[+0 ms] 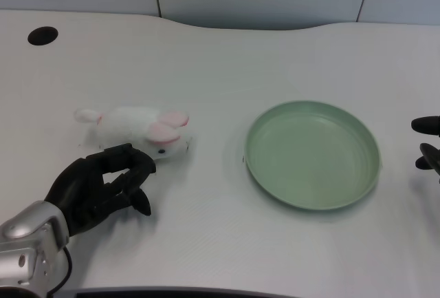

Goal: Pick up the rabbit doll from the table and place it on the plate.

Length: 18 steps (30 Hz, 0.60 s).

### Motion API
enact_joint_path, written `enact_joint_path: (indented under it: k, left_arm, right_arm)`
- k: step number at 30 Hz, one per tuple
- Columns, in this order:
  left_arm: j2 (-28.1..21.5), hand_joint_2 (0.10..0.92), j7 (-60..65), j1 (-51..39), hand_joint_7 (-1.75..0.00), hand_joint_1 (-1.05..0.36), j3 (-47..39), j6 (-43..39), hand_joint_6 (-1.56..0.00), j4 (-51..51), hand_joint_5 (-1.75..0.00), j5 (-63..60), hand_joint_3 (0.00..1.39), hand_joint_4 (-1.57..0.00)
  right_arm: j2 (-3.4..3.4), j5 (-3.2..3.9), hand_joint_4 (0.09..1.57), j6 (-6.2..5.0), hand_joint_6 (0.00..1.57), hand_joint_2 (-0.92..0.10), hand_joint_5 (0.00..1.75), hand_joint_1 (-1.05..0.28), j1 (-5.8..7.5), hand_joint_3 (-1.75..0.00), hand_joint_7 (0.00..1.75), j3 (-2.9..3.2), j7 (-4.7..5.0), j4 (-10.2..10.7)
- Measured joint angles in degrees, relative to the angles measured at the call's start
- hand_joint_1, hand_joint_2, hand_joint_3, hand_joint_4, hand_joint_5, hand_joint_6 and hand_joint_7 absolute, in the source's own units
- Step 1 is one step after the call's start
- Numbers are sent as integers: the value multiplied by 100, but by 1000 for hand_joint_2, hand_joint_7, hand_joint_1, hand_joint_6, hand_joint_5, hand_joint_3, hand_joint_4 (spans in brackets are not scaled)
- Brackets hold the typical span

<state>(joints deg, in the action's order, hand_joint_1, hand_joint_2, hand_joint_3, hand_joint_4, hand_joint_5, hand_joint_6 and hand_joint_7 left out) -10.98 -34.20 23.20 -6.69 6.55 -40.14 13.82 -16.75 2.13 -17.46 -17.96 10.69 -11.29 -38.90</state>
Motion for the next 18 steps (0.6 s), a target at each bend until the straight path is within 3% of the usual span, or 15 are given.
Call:
enact_joint_path:
  k: [12,16,18]
  left_arm:
    - [0,921,10,-1,-1340,-467,-3,-121,-622,-14,-1729,-5,418,-639]
    - [0,921,7,-1,-1349,-463,-3,-400,-611,-29,-1731,-8,424,-634]
    - [49,921,202,-68,-1383,-482,32,-1046,-573,-52,-1726,-248,424,-627]
  right_arm:
    - [0,-4,481,6,585,-921,1217,-225,-25,-360,636,1,1,-11]
    - [1,-1,479,13,589,-921,1215,-228,-25,-352,630,1,1,-11]
    - [1,-4,483,9,597,-921,1223,-211,-24,-355,630,1,2,-12]
